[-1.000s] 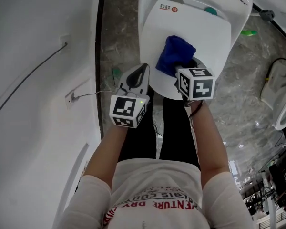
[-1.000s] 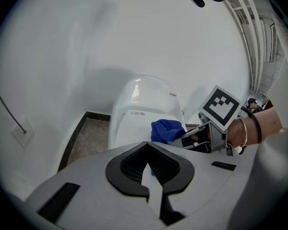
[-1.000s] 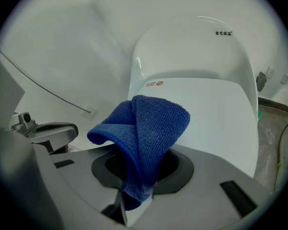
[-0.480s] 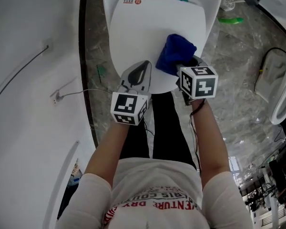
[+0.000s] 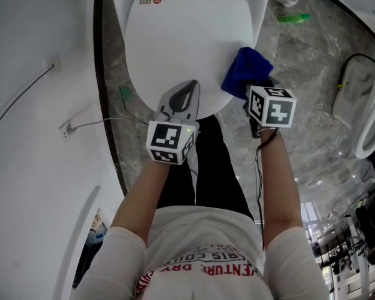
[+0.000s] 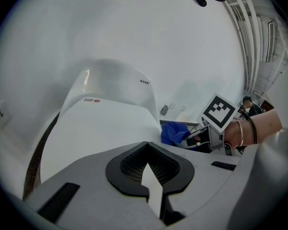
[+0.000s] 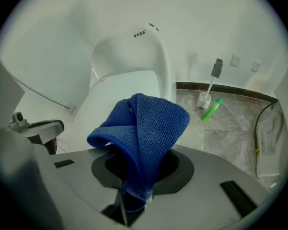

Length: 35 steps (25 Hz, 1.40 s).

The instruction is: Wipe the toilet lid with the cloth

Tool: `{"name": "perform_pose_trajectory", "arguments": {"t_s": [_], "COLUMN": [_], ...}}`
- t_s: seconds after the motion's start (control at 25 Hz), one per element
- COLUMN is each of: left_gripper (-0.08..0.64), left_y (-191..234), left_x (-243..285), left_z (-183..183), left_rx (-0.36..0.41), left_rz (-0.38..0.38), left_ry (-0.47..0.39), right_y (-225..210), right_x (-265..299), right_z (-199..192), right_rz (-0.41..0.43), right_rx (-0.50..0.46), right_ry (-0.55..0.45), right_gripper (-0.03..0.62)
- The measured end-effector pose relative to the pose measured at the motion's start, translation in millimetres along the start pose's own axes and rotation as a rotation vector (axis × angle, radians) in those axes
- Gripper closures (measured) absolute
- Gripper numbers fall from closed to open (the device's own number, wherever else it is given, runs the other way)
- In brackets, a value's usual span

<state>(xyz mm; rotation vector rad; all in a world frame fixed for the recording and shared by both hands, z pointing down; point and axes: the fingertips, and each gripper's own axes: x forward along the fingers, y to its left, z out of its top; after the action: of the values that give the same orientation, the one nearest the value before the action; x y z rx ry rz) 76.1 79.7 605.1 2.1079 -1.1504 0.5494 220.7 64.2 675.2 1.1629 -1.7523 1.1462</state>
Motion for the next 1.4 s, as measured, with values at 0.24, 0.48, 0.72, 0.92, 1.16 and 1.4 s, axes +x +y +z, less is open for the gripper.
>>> {"name": "perform_pose_trajectory", "arguments": {"t_s": [0.24, 0.48, 0.72, 0.92, 1.16, 1.4], "left_gripper": [0.554, 0.554, 0.554, 0.554, 0.554, 0.554], "left_y": [-6.0, 14.2, 49.0, 98.7, 155.7, 187.1], "left_x": [-8.9, -38.0, -82.1, -132.8, -174.9, -186.2], "left_z": [-7.4, -16.3, -17.4, -29.0, -48.6, -65.1], "left_rx": [0.009, -0.011, 0.036, 0.031, 0.064, 0.022], "left_rz": [-0.018, -0.024, -0.035, -0.012, 0.034, 0.069], "left_ry": [0.006, -0.008, -0.03, -0.02, -0.004, -0.009], "right_y": [-19.5, 18.7, 105.2, 205.2, 311.4, 342.1], "right_x": [-10.7, -30.7, -37.9, -13.4, 30.2, 71.8], "right_z": [-16.3, -5.8, 3.3, -5.3, -17.0, -33.6], "right_rz": [-0.065, -0.058, 0.0, 0.081, 0.189, 0.214], "right_rx": [0.018, 0.033, 0.039, 0.011, -0.074, -0.105], "right_ry": [0.026, -0.04, -0.101, -0.095, -0.048, 0.002], "right_gripper": [0.505, 0.505, 0.505, 0.505, 0.505, 0.505]}}
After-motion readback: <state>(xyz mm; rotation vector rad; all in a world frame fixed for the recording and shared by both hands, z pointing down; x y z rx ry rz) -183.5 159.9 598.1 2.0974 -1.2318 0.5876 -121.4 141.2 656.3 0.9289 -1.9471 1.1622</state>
